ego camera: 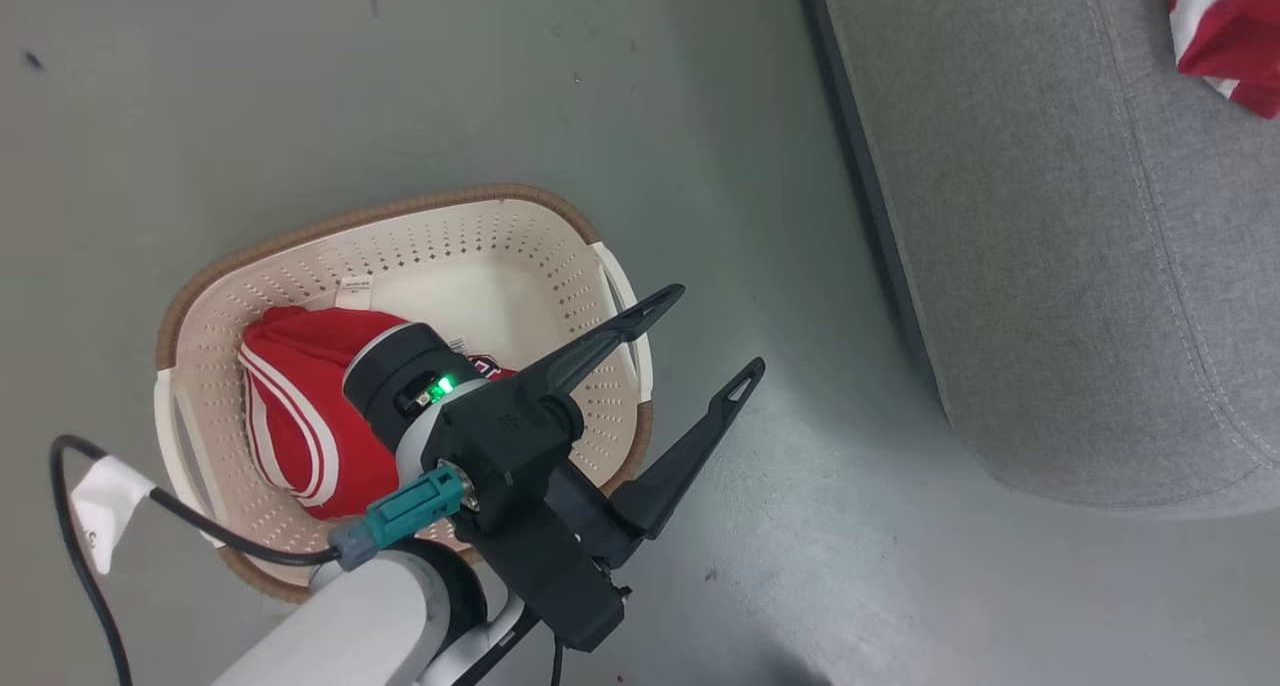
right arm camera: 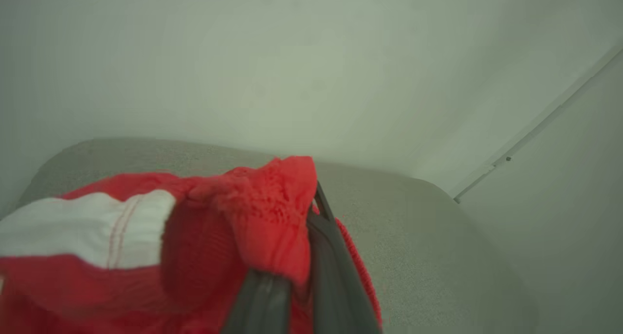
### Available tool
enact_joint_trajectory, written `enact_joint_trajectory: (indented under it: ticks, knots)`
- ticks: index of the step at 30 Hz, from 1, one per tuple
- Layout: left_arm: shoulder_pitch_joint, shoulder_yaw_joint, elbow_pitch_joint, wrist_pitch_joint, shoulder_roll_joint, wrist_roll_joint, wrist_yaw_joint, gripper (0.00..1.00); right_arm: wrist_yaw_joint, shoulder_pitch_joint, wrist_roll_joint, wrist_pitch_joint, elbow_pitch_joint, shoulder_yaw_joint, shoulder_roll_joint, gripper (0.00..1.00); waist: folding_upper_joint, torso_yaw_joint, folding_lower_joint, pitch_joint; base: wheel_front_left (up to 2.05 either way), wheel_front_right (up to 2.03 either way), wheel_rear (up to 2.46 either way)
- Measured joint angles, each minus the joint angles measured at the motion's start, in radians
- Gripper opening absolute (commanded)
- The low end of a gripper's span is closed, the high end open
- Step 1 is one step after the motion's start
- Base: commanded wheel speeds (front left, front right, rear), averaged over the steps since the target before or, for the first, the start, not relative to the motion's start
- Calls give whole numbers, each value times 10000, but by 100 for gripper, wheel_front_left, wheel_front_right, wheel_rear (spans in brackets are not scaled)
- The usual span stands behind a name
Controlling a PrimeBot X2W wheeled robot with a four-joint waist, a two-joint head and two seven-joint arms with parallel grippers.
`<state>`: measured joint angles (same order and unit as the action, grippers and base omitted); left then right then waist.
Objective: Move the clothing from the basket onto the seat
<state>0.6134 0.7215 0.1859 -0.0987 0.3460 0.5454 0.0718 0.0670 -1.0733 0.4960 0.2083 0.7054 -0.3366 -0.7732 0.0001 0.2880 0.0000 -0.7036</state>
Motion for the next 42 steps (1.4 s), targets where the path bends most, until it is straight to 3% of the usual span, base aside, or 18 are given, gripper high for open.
enact_joint_trajectory:
  ticks: [9,17,18,19,20,34,42]
  knots:
    - [95,10,-163,127,-86,50,84,100,-151,448,-36,-1430,1350,-755,890,0,0,-151,0,67,0,0,0]
    - [142,4,-368,228,-117,96,92,100,-520,316,65,-2706,2355,-928,1080,0,0,-312,0,201,0,0,0]
    - [141,0,-414,251,-117,105,90,100,-585,291,67,-2771,2401,-953,1145,11,0,-322,0,236,0,0,0]
    - [141,-4,-449,314,-119,113,92,100,-637,253,63,-2788,2416,-1012,1193,66,0,-329,1,276,0,0,0]
    - [141,-10,-510,372,-134,123,92,100,-800,137,52,-2880,2426,-1120,1246,100,0,-336,0,364,0,0,0]
    - [-151,-196,-1221,905,-104,245,171,100,-1651,200,192,-3831,2869,-1576,1737,100,-2,-138,0,1307,0,0,0]
    - [-525,-364,-1638,1298,-88,424,173,100,-1824,600,236,-4090,2922,-1848,1714,100,-3,23,-1,2061,0,0,0]
